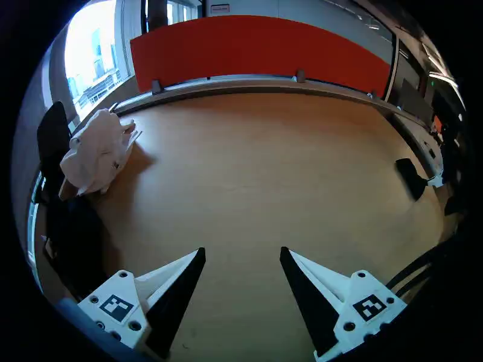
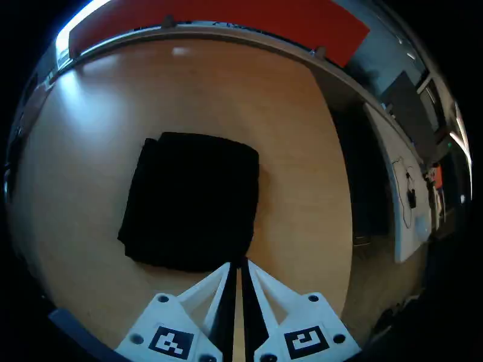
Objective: Fold towel
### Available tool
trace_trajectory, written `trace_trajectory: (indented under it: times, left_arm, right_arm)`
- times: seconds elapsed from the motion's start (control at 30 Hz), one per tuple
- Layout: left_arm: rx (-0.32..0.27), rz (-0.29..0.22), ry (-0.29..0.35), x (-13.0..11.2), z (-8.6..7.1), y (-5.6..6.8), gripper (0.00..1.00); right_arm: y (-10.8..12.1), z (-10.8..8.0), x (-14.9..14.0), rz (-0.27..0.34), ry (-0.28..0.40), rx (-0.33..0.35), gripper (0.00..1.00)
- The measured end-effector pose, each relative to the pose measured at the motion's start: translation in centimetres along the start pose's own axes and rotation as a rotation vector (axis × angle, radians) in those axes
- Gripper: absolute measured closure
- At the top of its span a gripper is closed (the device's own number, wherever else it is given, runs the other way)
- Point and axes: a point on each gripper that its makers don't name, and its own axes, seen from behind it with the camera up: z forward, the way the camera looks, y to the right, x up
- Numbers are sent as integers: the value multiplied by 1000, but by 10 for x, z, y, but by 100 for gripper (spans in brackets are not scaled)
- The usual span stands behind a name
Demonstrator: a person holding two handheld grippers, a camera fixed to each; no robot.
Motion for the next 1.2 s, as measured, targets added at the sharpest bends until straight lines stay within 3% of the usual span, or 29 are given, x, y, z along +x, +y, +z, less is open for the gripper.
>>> trace_trajectory:
  times: [0.13, 0.53, 1.0, 1.2]
  left_arm:
    - [0, 1, 0, 1, 1, 0, 9]
    - [-5, -1, 4, 3, 2, 2, 8]
    - [-8, -3, 8, 5, 2, 1, 9]
    - [-11, -4, 12, 6, 2, 2, 8]
  right_arm:
    - [0, -1, -1, 3, 2, -2, 87]
    - [0, -4, -7, 14, 0, -3, 2]
    - [-8, -10, -5, 20, 15, 11, 0]
    - [-21, -19, 6, 30, 54, 31, 0]
